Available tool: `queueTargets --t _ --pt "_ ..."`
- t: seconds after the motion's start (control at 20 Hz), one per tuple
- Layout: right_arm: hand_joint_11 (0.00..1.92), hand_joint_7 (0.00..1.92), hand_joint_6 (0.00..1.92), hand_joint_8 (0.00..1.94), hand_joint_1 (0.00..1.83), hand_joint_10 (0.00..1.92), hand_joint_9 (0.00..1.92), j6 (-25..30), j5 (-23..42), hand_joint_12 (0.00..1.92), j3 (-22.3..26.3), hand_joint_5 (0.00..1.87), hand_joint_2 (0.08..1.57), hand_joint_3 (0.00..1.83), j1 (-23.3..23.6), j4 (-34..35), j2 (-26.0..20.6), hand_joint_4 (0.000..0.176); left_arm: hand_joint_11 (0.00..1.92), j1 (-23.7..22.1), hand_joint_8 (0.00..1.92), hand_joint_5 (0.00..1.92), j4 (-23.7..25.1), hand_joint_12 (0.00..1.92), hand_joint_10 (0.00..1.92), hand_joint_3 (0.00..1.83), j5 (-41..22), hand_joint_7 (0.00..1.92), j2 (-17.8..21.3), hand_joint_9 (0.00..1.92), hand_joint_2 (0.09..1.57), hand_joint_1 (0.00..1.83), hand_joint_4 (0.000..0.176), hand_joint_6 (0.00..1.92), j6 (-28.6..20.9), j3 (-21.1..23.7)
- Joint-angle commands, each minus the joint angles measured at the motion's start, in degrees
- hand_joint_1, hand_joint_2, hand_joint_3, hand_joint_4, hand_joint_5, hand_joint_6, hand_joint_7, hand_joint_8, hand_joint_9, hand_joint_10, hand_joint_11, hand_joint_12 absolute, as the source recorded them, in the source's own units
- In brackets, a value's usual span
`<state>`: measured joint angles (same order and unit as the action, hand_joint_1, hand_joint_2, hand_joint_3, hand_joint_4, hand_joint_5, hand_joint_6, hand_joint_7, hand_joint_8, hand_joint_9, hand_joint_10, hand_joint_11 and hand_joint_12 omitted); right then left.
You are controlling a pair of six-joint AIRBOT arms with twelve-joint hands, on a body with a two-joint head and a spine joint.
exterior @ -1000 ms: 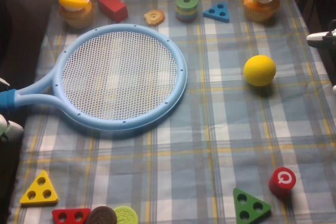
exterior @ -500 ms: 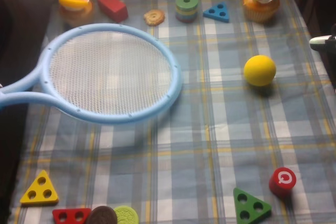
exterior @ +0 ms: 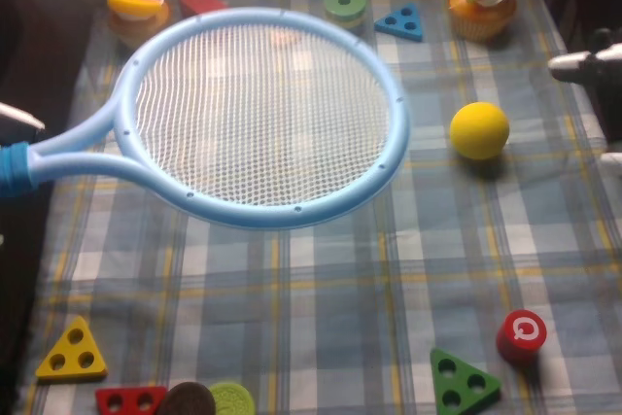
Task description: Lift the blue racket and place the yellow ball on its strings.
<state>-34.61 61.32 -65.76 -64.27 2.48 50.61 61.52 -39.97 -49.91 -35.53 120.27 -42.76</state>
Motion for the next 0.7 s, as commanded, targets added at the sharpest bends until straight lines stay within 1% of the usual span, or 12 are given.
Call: queueTargets --t 0.0,0.05,0.1,0.15,0.2,0.25,0.3,0.35,0.4,0.55,0.6,0.65 --pt "0.52 0.64 0.0 0.0 0.85 0.0 0.65 0.4 4.4 0.16 -0.7 0.49 1.12 0.0 1.5 0.3 0.5 0.004 1.19 -0.2 1.92 0.89 1.8 1.65 1.92 0.01 -8.0 1.23 0.6 1.55 1.16 1.78 0.176 1.92 -0.3 0.4" --pt "0.44 0.65 0.0 0.0 0.84 0.0 0.68 1.2 2.5 0.41 -1.7 0.48 1.08 0.0 3.3 -1.6 1.3 0.0 1.36 0.2 1.92 0.9 2.6 1.91 1.92 0.01 -9.0 1.22 0.7 1.52 1.18 1.72 0.176 1.92 -0.4 1.2" --pt "0.44 0.65 0.0 0.0 0.84 0.0 0.68 2.0 1.1 0.41 -2.7 0.48 1.08 0.0 4.6 -2.9 2.1 0.0 1.36 0.4 1.92 0.9 3.0 1.91 1.92 0.01 -9.7 1.22 0.8 1.52 1.18 1.72 0.176 1.92 -0.4 1.6" --pt "0.36 0.64 0.0 0.01 0.84 0.0 0.68 2.8 -0.4 0.61 -3.5 0.46 1.08 0.0 5.9 -4.3 2.9 0.008 1.33 0.6 1.92 0.93 3.3 1.92 1.92 0.01 -10.2 1.22 0.8 1.5 1.19 1.71 0.176 1.92 -0.5 2.0" --pt "0.3 0.63 0.0 0.0 0.86 0.0 0.68 3.2 -2.1 0.81 -4.4 0.45 1.07 0.0 7.4 -5.6 3.7 0.007 1.35 0.9 1.92 0.94 3.7 1.92 1.92 0.02 -10.5 1.24 0.8 1.51 1.21 1.69 0.176 1.92 -0.7 2.3" --pt "0.31 0.64 0.0 0.0 0.87 0.0 0.69 3.6 -4.6 0.93 -5.6 0.46 1.05 0.0 9.4 -7.5 4.8 0.012 1.44 1.1 1.92 0.96 4.2 1.92 1.92 0.02 -10.8 1.26 0.9 1.51 1.22 1.68 0.176 1.92 -1.0 2.6" --pt "0.29 0.65 0.0 0.0 0.9 0.0 0.7 3.9 -5.8 0.94 -6.1 0.47 1.03 0.0 10.4 -8.5 5.4 0.007 1.5 1.2 1.92 0.96 4.3 1.92 1.92 0.01 -11.0 1.27 0.9 1.51 1.21 1.69 0.176 1.92 -1.1 2.8" --pt "0.3 0.66 0.0 0.0 0.92 0.0 0.71 4.1 -8.2 0.76 -7.2 0.47 1.0 0.0 12.4 -10.6 6.3 0.0 1.56 1.4 1.92 0.96 4.4 1.92 1.92 0.0 -11.2 1.29 0.9 1.54 1.21 1.69 0.176 1.92 -1.1 2.9" --pt "0.3 0.66 0.0 0.0 0.92 0.0 0.71 4.1 -9.3 0.76 -7.6 0.47 1.0 0.0 13.4 -11.5 6.8 0.0 1.56 1.4 1.92 0.96 4.4 1.92 1.92 0.0 -11.2 1.29 0.8 1.54 1.21 1.69 0.176 1.92 -1.1 2.9" --pt "0.37 0.69 0.0 0.01 1.02 0.01 0.75 4.2 -14.3 0.7 -9.6 0.5 0.97 0.0 17.1 -15.5 8.9 0.0 1.39 1.5 1.92 1.0 4.7 1.9 1.92 0.01 -11.0 1.35 0.7 1.6 1.22 1.72 0.176 1.92 -1.2 3.1" --pt "0.32 0.7 0.0 0.0 1.04 0.01 0.76 4.2 -16.0 0.82 -10.3 0.5 0.97 0.0 18.2 -16.8 9.7 0.0 1.33 1.4 1.92 1.0 4.7 1.66 1.92 0.0 -10.9 1.38 0.7 1.64 1.22 1.71 0.176 1.92 -1.2 3.1" --pt "0.29 0.72 0.0 0.0 1.06 0.0 0.76 4.2 -16.9 0.89 -10.7 0.51 0.97 0.0 18.8 -17.5 10.1 0.0 1.34 1.4 1.92 0.98 4.7 1.58 1.92 0.01 -10.9 1.39 0.7 1.64 1.24 1.69 0.176 1.92 -1.2 3.1"
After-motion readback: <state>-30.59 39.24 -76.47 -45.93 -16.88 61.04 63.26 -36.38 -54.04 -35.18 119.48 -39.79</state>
